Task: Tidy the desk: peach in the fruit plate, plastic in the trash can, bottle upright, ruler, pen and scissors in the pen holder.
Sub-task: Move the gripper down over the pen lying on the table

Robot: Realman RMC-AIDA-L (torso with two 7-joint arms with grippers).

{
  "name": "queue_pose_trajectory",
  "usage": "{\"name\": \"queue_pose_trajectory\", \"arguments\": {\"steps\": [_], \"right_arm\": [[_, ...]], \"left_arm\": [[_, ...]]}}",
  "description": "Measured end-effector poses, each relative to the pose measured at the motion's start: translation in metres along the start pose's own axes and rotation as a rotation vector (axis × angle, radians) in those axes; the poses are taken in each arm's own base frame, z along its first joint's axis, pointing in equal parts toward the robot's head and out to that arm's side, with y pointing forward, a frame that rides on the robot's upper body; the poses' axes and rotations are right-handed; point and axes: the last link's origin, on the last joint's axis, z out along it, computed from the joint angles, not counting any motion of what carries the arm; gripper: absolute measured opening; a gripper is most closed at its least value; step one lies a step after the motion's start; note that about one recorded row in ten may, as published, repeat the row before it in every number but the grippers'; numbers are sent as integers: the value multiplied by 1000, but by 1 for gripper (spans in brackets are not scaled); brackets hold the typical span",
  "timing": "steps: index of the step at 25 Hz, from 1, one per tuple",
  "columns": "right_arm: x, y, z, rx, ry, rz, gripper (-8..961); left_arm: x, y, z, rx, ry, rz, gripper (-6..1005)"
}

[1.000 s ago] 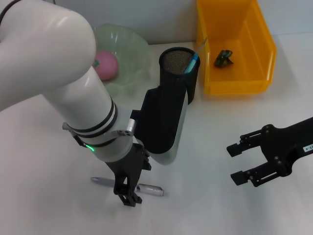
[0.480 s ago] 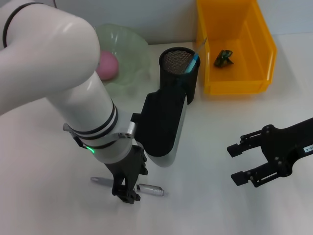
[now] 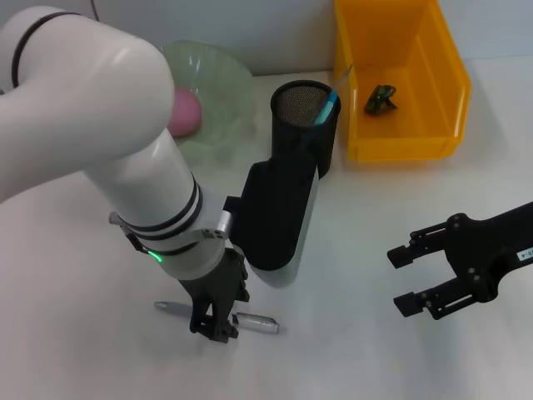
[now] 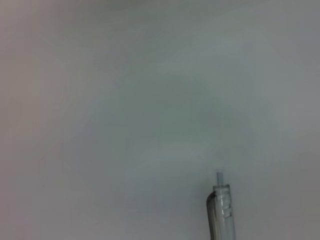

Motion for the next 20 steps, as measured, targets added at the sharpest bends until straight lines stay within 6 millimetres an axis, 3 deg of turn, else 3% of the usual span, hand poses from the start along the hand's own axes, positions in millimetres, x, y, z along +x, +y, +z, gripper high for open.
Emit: {"name": "queue_pose_trajectory", "arguments": {"steps": [3, 20], "right_arm": [[0, 0, 0, 4, 0, 1, 760], [0, -1, 1, 7, 0, -2, 760]], "left_arm": [[1, 0, 1, -3, -8, 4, 460], [-1, -1, 2, -13, -23, -10, 464]]}}
